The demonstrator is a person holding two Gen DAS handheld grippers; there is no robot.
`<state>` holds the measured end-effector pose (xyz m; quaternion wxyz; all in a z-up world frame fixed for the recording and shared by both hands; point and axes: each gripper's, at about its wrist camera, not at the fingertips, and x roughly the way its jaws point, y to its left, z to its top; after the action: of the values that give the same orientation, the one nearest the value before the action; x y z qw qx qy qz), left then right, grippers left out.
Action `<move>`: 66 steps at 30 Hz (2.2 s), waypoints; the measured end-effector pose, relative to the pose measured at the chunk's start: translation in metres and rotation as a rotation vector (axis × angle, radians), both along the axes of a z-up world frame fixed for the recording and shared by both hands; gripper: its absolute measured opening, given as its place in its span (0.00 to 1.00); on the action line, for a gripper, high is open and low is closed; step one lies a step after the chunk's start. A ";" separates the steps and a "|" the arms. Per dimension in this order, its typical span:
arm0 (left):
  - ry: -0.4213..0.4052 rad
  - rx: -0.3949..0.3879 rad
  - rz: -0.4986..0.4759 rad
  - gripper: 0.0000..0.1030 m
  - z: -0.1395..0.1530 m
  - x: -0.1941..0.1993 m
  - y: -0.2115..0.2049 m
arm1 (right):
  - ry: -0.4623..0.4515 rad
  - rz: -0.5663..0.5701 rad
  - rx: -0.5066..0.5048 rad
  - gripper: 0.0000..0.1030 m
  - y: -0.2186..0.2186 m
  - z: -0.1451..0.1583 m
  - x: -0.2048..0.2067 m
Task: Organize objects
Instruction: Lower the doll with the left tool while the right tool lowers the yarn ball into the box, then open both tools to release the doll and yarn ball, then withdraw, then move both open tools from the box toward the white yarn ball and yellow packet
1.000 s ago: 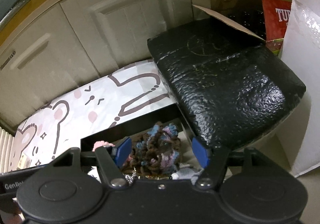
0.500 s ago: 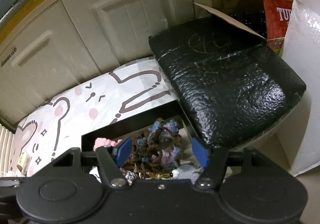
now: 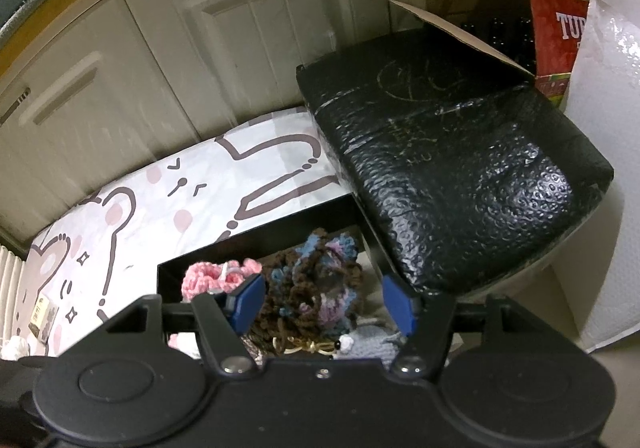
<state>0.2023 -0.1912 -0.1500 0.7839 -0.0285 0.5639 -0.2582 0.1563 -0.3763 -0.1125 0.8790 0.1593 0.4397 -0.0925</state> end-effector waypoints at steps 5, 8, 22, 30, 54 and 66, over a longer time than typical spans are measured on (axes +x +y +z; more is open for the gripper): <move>-0.019 -0.062 0.029 0.04 0.019 -0.001 0.010 | -0.008 -0.004 0.007 0.64 0.000 0.002 -0.002; -0.042 -0.105 0.083 0.06 0.028 0.001 0.019 | -0.016 -0.009 0.011 0.64 -0.001 0.005 -0.004; -0.006 0.033 0.044 0.07 0.001 0.004 0.005 | -0.014 -0.013 0.003 0.64 0.002 0.007 -0.005; -0.005 -0.025 0.109 0.07 0.015 0.006 0.021 | -0.012 -0.011 -0.001 0.64 0.005 0.008 -0.006; -0.224 0.086 0.240 0.72 0.076 -0.021 0.072 | -0.085 0.022 -0.068 0.80 0.027 0.043 -0.033; -0.284 0.122 0.278 0.98 0.085 -0.035 0.088 | -0.100 0.007 -0.140 1.00 0.032 0.049 -0.056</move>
<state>0.1673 -0.1029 -0.0653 0.8839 -0.0219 0.4529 -0.1144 0.1004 -0.3441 -0.0636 0.9093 0.1003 0.3882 -0.1116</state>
